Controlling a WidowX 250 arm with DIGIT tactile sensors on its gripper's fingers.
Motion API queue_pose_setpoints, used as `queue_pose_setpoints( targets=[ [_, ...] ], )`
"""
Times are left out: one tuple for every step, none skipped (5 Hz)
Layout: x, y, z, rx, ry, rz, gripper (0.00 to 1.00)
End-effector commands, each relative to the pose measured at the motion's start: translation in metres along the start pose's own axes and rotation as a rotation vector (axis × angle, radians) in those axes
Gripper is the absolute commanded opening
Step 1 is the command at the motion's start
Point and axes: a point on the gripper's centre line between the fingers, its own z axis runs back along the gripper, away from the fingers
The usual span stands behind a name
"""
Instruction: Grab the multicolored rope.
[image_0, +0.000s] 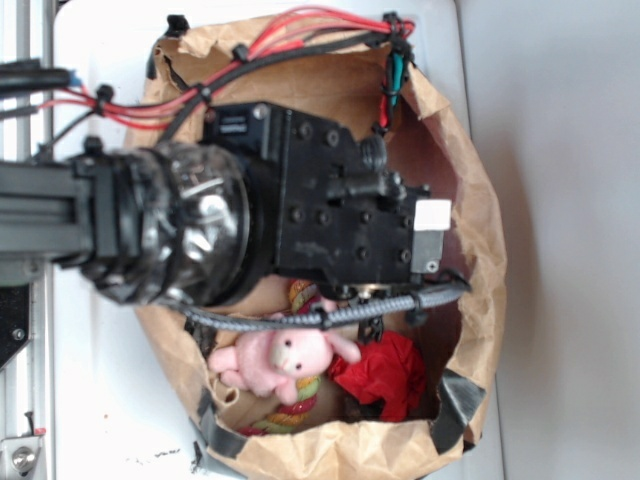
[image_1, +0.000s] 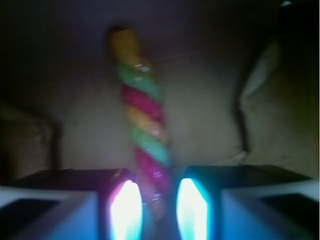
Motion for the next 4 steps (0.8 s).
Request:
queue_pose_setpoints(
  targets=[
    [0.0191,0.0092,0.0216,-0.055,-0.061,-0.014,1.0],
    [0.0207,0.01,0.0216,-0.057,-0.054,-0.007,1.0],
    [0.0213,0.0083,0.0204,-0.04,-0.059,0.006,1.0],
    [0.0209,0.0065,0.0196,-0.028,-0.063,0.009,1.0]
  ],
)
